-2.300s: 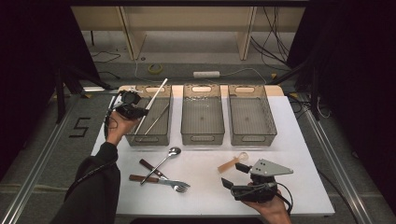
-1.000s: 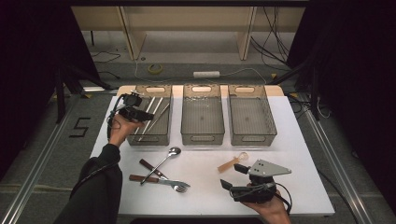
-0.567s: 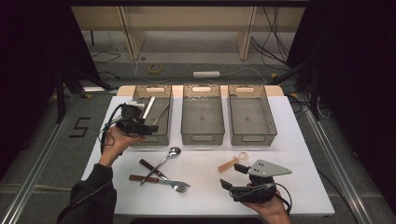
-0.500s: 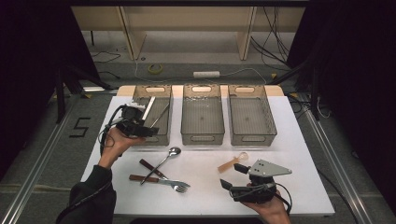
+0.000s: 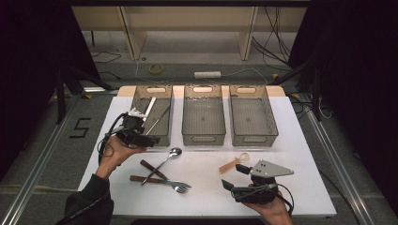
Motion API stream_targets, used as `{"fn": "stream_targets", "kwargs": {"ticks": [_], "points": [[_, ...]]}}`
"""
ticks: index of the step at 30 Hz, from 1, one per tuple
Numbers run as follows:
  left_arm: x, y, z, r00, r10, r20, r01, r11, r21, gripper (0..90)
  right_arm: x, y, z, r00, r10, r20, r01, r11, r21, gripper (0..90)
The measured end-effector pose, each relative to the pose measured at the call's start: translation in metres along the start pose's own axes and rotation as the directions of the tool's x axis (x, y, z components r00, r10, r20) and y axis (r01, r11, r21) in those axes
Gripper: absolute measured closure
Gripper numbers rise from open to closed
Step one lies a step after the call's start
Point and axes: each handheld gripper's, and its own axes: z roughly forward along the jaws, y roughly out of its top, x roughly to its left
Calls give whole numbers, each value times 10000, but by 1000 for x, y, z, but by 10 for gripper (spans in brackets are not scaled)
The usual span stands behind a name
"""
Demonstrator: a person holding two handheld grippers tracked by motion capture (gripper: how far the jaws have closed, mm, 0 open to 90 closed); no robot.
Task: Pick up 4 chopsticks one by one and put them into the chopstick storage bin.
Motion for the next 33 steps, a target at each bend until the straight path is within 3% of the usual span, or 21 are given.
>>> {"fn": "stream_targets", "kwargs": {"ticks": [33], "points": [[-30, -23, 2, 9967, 630, 519, -668, 9948, 765, 178, -6, 0, 1, 9998, 174, 11, -174, 9998, -62, 257]]}}
